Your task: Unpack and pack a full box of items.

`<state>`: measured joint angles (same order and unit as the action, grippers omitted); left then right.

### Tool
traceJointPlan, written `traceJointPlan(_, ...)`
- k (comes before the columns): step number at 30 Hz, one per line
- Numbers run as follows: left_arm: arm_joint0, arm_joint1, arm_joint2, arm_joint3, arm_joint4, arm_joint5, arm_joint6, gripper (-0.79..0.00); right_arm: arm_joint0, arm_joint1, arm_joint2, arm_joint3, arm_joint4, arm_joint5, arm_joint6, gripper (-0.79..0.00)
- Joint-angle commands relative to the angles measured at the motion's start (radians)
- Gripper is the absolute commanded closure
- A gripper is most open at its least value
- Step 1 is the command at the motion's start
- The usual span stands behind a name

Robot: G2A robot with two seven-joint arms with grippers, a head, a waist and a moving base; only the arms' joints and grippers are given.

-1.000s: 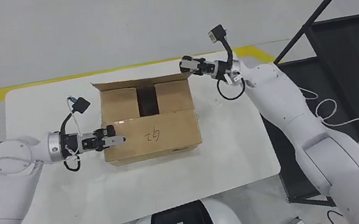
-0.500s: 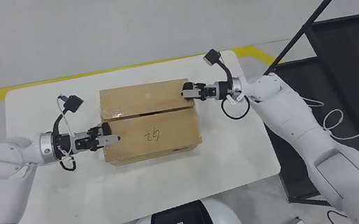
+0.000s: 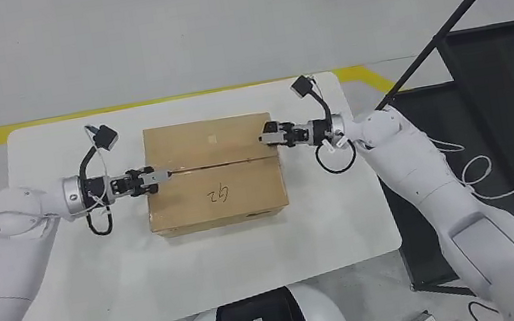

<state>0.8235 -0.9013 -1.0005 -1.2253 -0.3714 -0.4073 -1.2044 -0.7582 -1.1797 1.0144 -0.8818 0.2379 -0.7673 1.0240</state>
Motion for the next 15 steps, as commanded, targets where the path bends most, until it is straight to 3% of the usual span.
traceJointPlan(1,-0.009,-0.006,0.012,0.019,0.004,0.008,0.014,-0.785,0.001,0.003,0.008,-0.004,0.001,-0.002,-0.006,-0.785)
traceJointPlan(8,-0.027,-0.016,0.016,0.049,-0.020,-0.018,0.011,-0.785,-0.015,0.031,0.079,-0.014,-0.029,0.011,-0.035,-0.785)
traceJointPlan(13,-0.027,-0.016,0.016,0.049,-0.020,-0.018,0.011,-0.785,-0.053,0.068,0.155,-0.010,-0.202,0.023,-0.143,-0.785)
traceJointPlan(15,-0.027,-0.016,0.016,0.049,-0.020,-0.018,0.011,-0.785,-0.082,0.086,0.182,-0.012,-0.337,0.034,-0.198,-0.785)
